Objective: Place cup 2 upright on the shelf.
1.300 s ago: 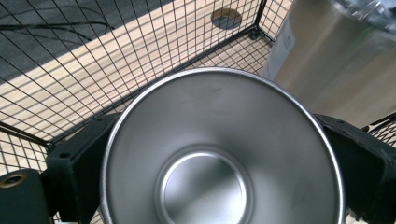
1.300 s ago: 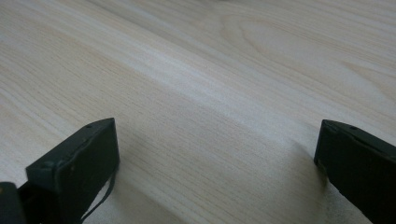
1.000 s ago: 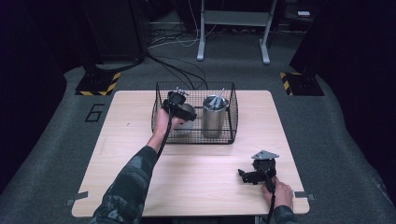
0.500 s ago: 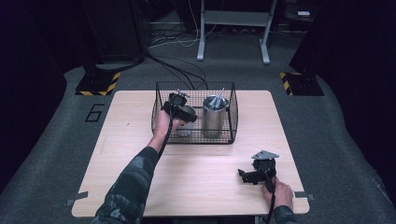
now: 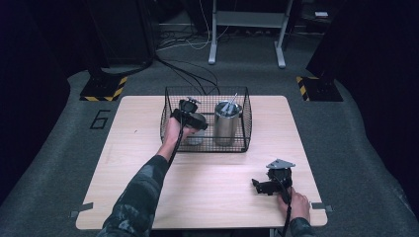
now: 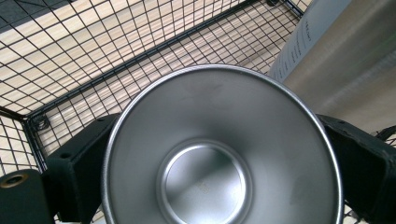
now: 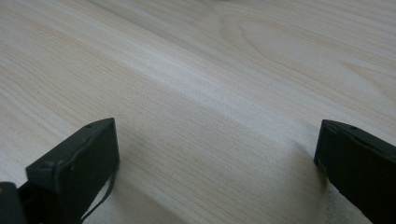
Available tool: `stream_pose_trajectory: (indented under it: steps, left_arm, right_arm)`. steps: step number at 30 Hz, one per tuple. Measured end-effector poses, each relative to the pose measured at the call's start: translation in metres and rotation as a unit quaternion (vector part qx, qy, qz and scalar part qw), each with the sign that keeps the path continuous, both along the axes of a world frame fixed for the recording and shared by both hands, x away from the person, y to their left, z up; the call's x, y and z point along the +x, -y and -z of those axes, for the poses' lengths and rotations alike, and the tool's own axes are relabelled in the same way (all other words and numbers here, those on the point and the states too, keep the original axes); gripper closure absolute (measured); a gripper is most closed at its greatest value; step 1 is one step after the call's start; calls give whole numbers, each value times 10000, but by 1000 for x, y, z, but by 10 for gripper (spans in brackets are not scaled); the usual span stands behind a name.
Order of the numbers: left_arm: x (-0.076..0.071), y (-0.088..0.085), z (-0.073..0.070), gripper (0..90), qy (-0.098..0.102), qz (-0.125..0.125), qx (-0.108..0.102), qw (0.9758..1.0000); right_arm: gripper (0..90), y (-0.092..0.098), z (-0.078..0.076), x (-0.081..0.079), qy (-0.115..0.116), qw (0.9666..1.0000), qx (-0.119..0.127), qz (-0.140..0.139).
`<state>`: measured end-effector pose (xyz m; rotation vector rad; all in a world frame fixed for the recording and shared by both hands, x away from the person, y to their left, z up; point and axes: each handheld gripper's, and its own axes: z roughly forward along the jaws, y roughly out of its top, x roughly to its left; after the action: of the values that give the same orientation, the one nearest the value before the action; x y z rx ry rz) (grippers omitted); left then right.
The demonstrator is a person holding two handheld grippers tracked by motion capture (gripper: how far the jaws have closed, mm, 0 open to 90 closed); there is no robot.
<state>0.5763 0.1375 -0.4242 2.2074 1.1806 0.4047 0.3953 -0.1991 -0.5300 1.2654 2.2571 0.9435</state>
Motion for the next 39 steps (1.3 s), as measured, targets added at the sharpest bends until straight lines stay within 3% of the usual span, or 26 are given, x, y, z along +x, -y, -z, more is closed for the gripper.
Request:
stream_pose_trajectory:
  steps: [11,21,31,36,39]
  left_arm:
    - [1,0,2,60,-68,5,-19,10000]
    - [-4,1,-5,2,34,21,79,10000]
    - [-20,-14,-36,1,294,54,-138,9995]
    - [-35,-24,-52,1,442,115,-346,9984]
    - [-46,-25,-58,1,519,216,-332,9979]
  right_arm:
    - [0,0,0,0,-1,10000,0,-5]
    - [0,0,0,0,-1,10000,-1,1]
    - [0,0,0,0,5,10000,-1,0]
    - [0,0,0,0,4,10000,-5,-4]
    - [0,0,0,0,3,10000,-5,-3]
